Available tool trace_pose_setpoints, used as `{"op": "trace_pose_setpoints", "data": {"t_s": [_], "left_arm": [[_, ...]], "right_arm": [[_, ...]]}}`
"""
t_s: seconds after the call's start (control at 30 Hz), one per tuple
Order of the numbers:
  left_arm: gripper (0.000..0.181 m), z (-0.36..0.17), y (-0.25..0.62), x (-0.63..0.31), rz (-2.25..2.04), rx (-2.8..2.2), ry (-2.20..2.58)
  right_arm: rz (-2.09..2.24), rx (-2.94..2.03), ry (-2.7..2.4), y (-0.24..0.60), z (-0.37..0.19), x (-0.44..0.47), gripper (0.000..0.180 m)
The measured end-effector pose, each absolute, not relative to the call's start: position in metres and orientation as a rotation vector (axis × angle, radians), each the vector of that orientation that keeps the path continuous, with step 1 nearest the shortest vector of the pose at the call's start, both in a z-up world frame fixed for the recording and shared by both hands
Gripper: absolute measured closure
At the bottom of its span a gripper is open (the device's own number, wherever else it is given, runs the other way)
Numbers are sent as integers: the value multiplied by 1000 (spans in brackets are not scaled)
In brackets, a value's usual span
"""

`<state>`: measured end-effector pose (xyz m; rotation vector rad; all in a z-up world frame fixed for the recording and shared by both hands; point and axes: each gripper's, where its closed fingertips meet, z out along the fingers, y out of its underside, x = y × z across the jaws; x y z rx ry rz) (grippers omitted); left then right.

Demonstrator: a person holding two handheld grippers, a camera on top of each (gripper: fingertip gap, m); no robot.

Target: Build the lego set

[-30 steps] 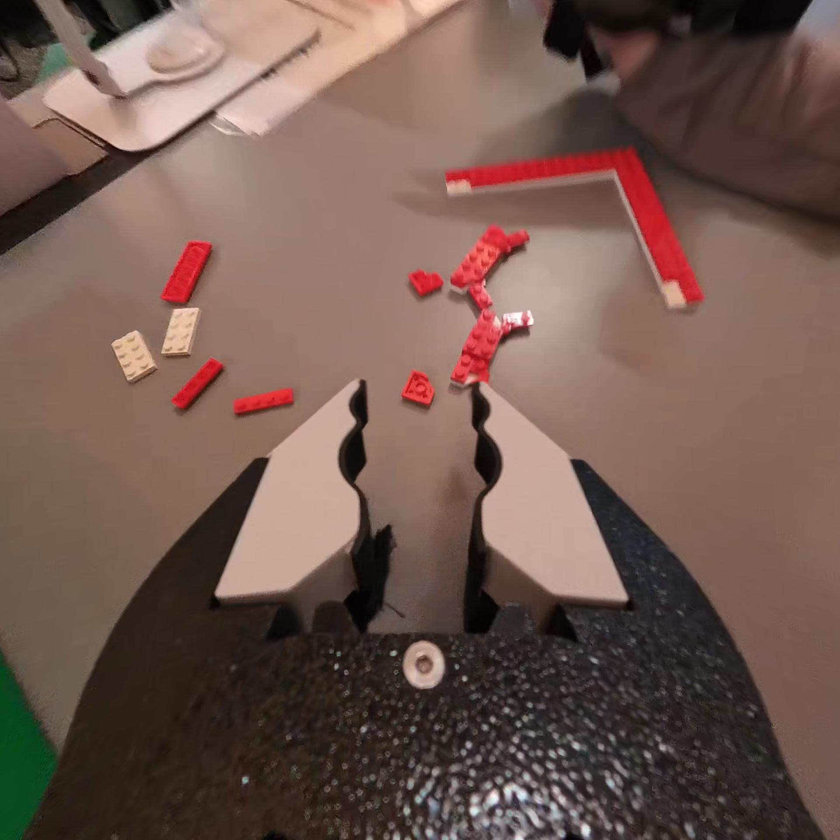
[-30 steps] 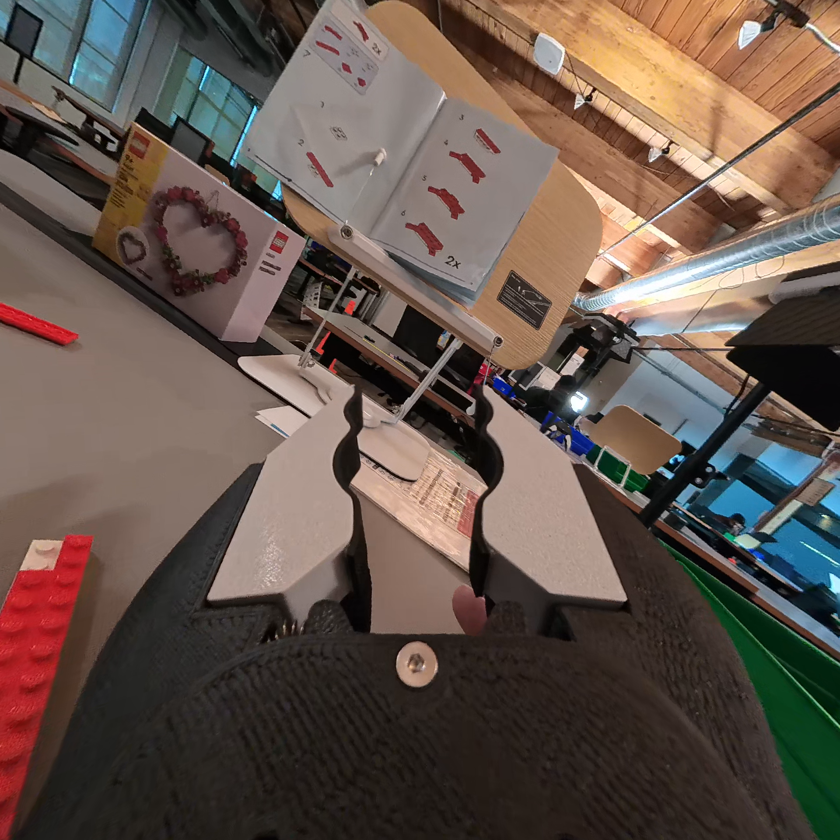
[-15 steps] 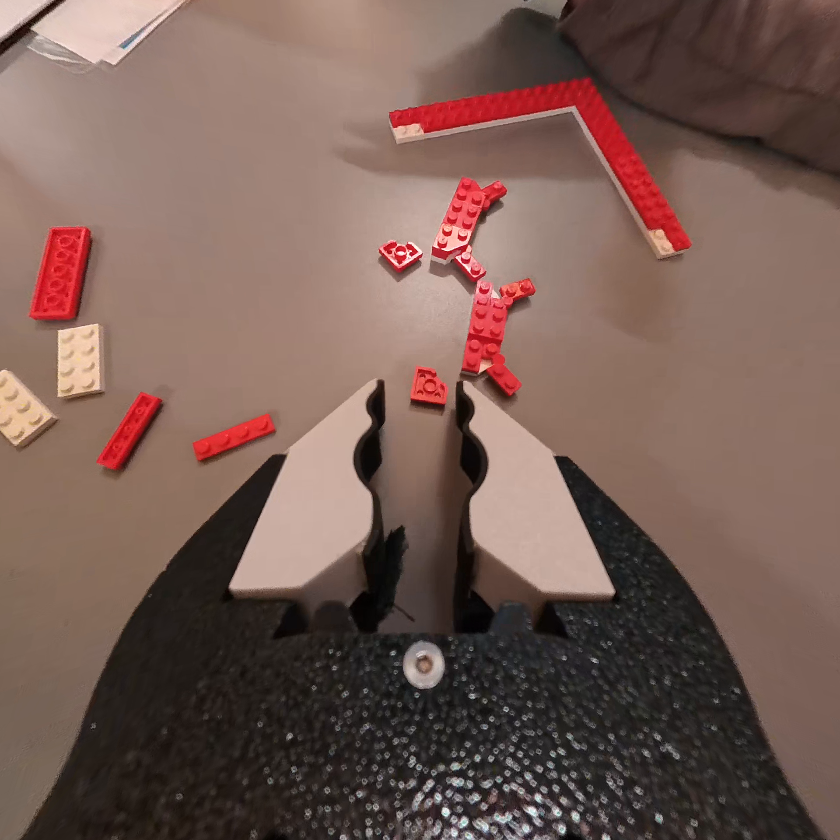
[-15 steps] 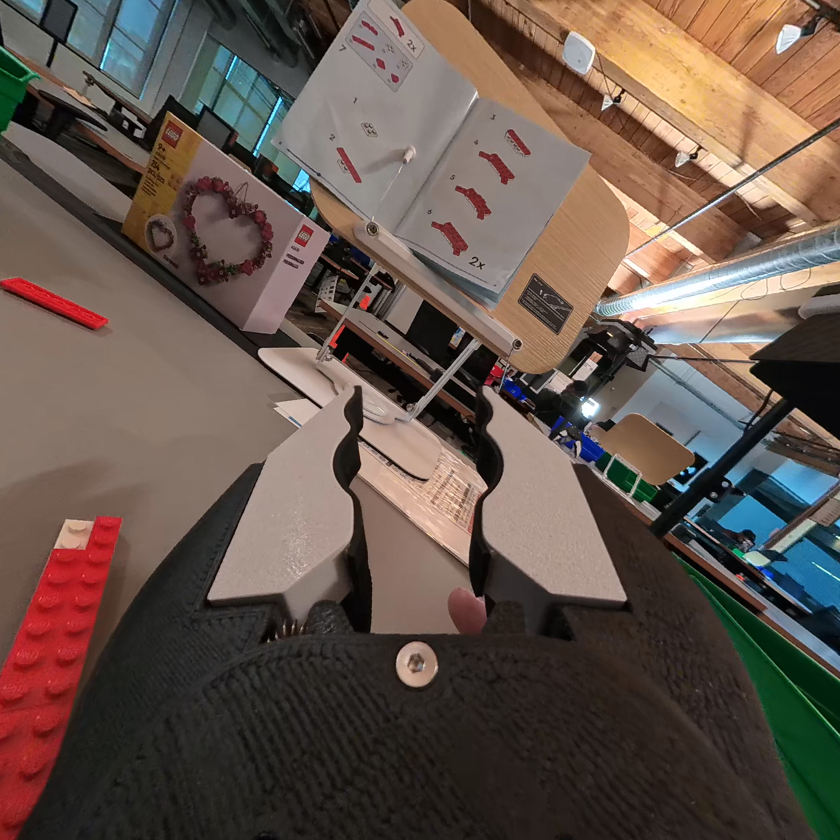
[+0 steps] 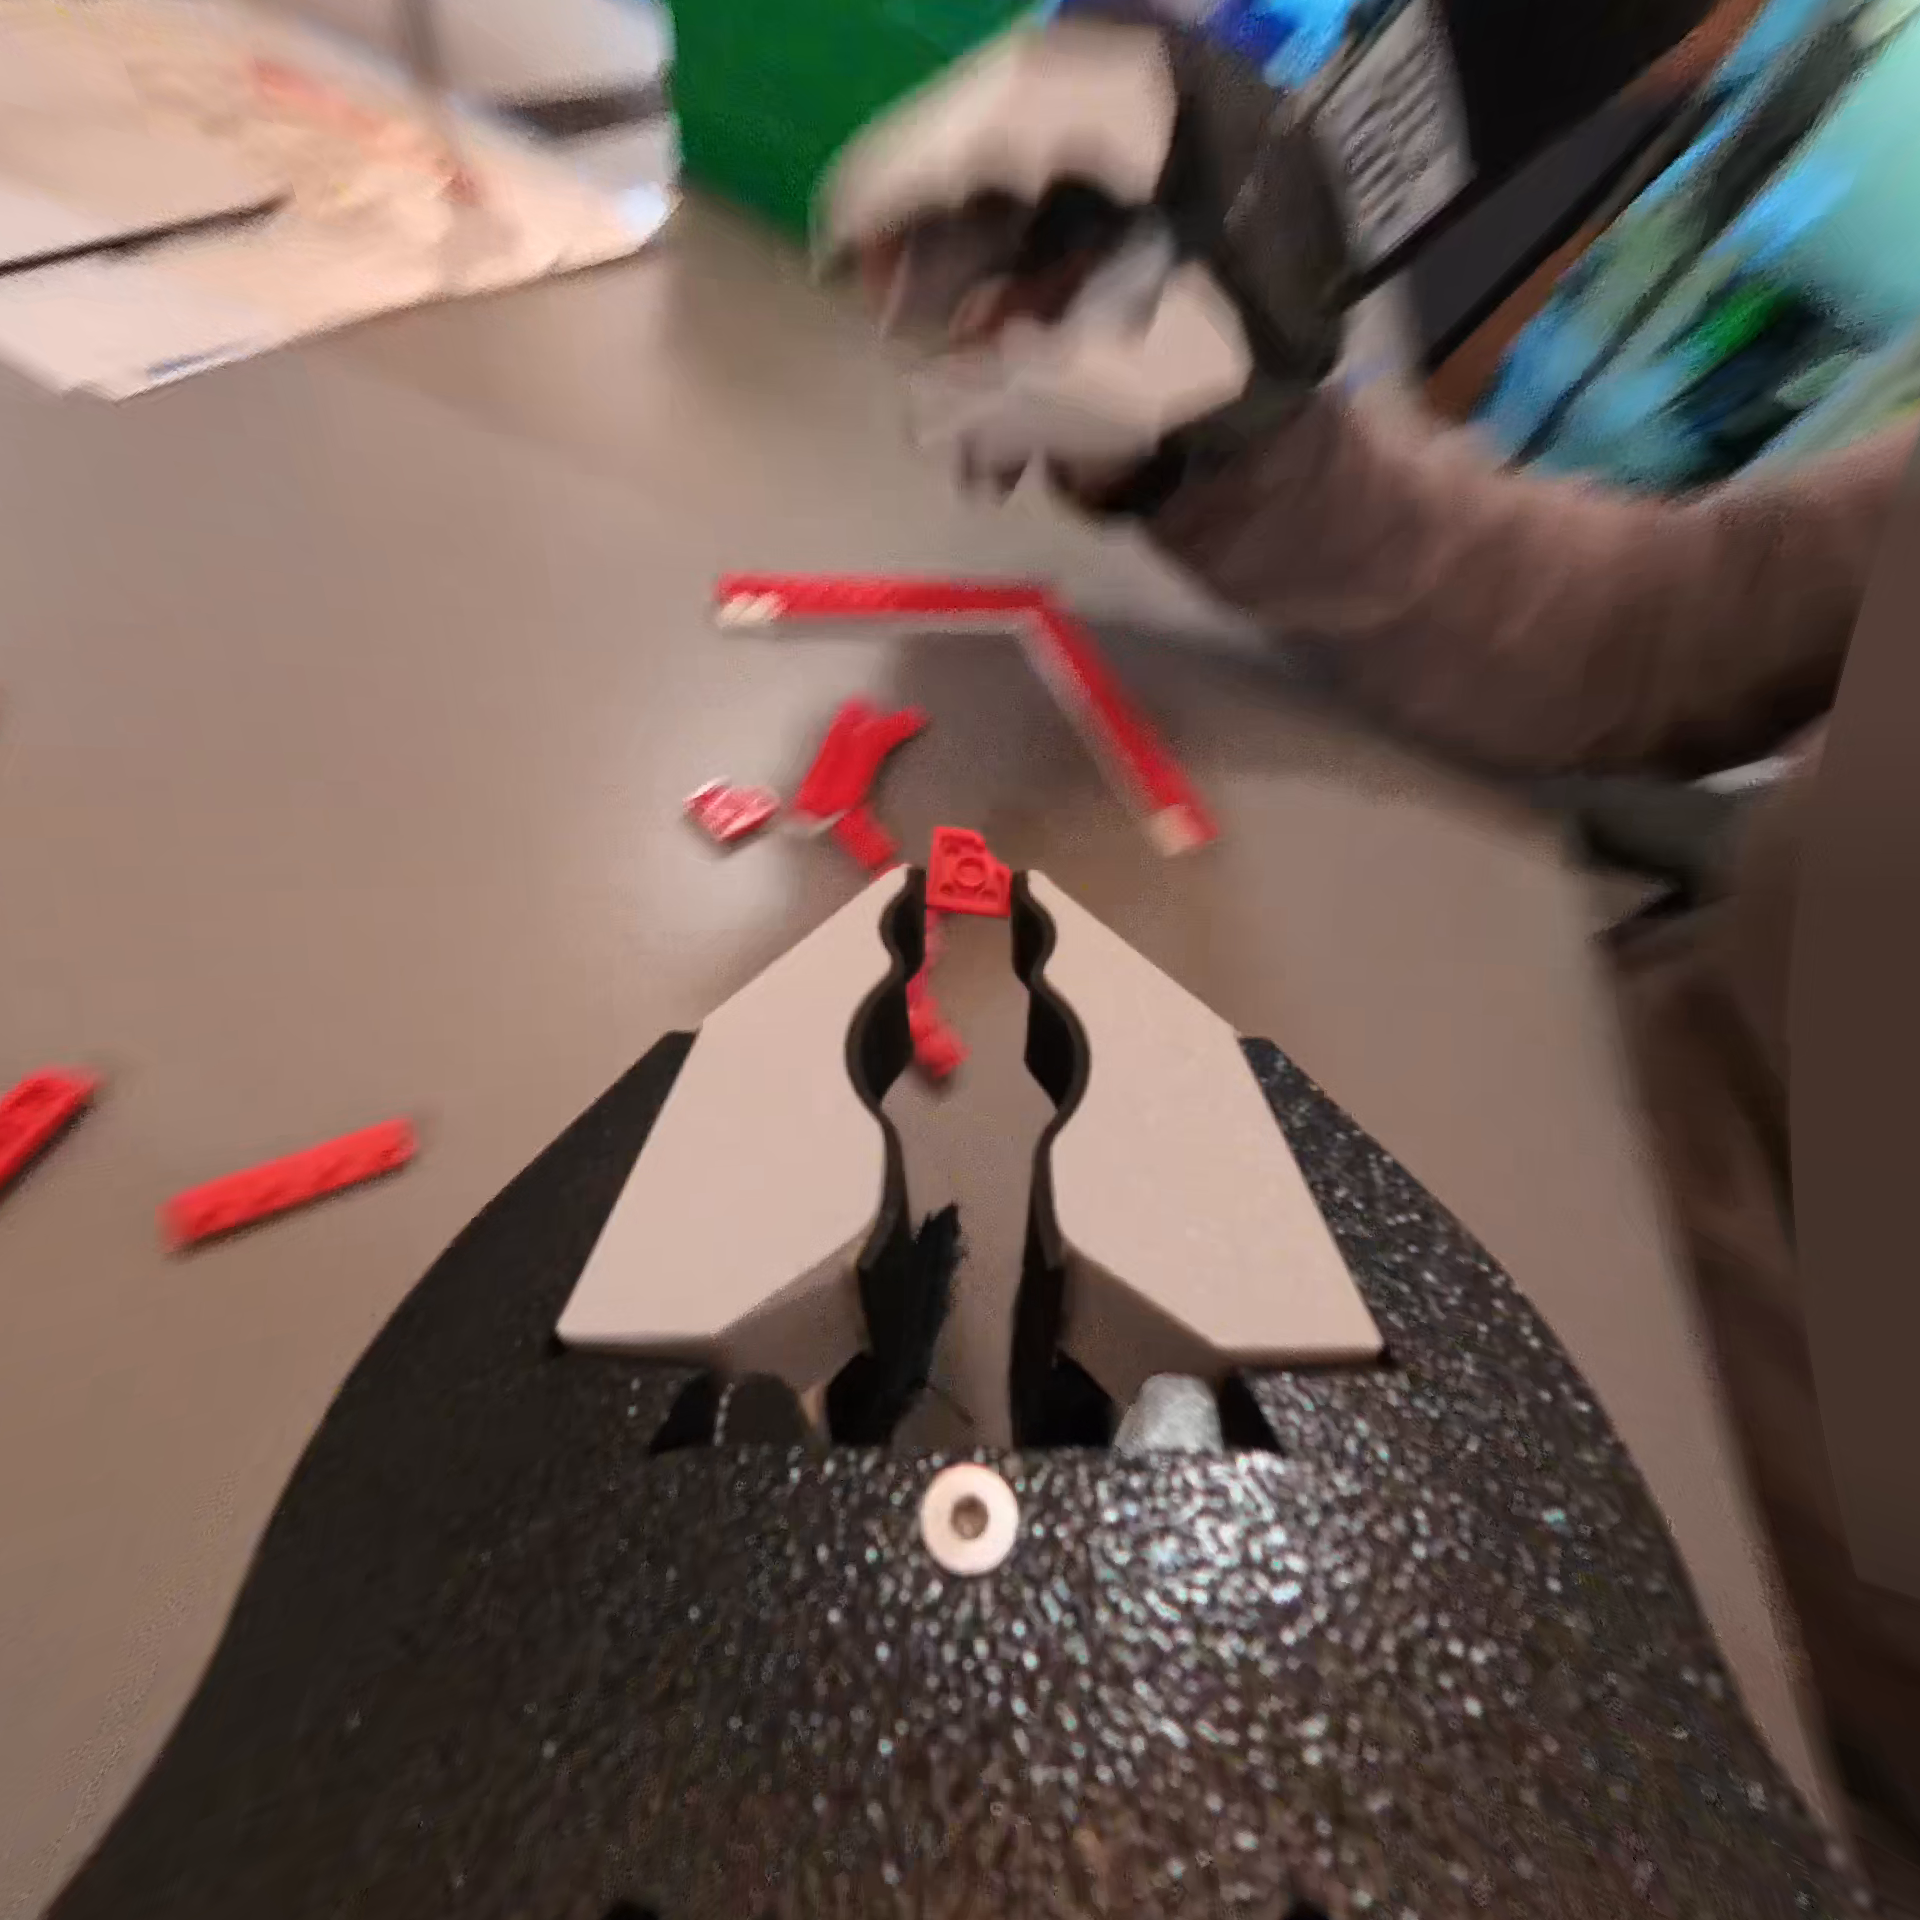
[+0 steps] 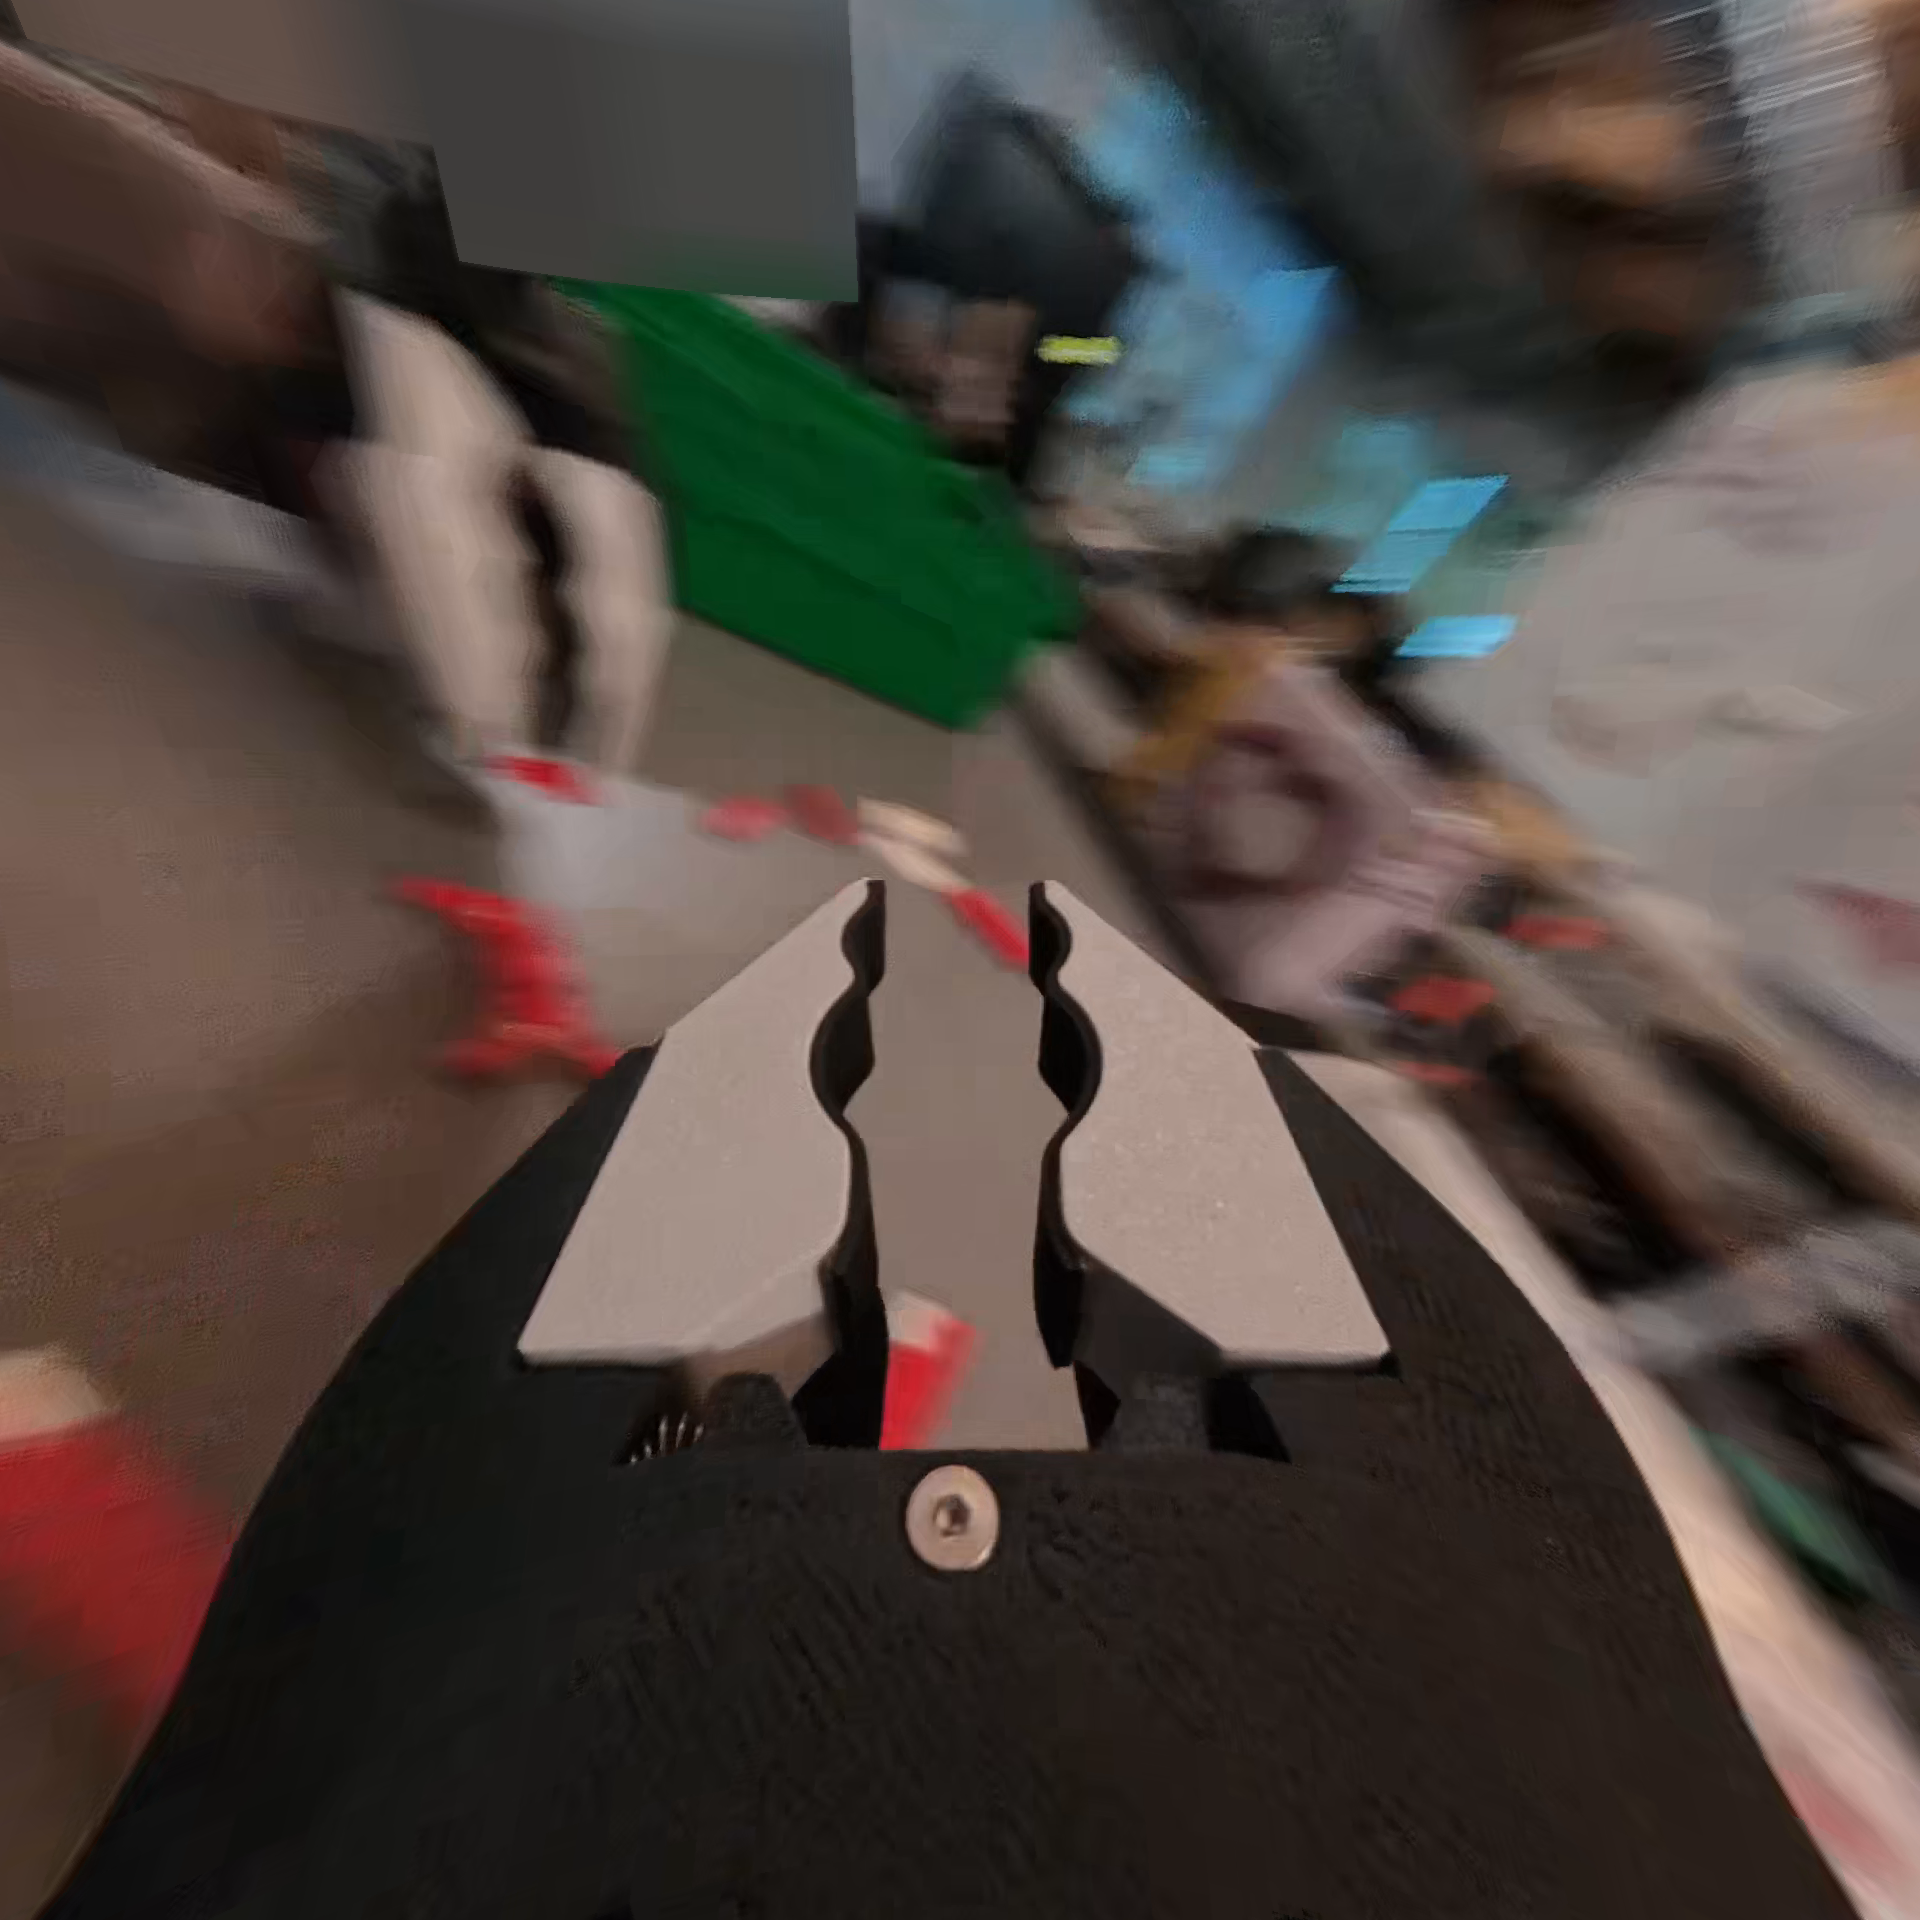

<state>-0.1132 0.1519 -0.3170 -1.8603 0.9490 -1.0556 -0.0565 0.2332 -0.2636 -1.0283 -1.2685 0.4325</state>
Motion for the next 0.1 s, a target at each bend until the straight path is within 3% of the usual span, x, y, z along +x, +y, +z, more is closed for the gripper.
{"op": "trace_pose_setpoints", "data": {"t_s": [0.1], "left_arm": [[167,-272,125,-99,-1529,-1630,875]], "right_arm": [[899,-988,-1601,145,-263,-88,153]]}}
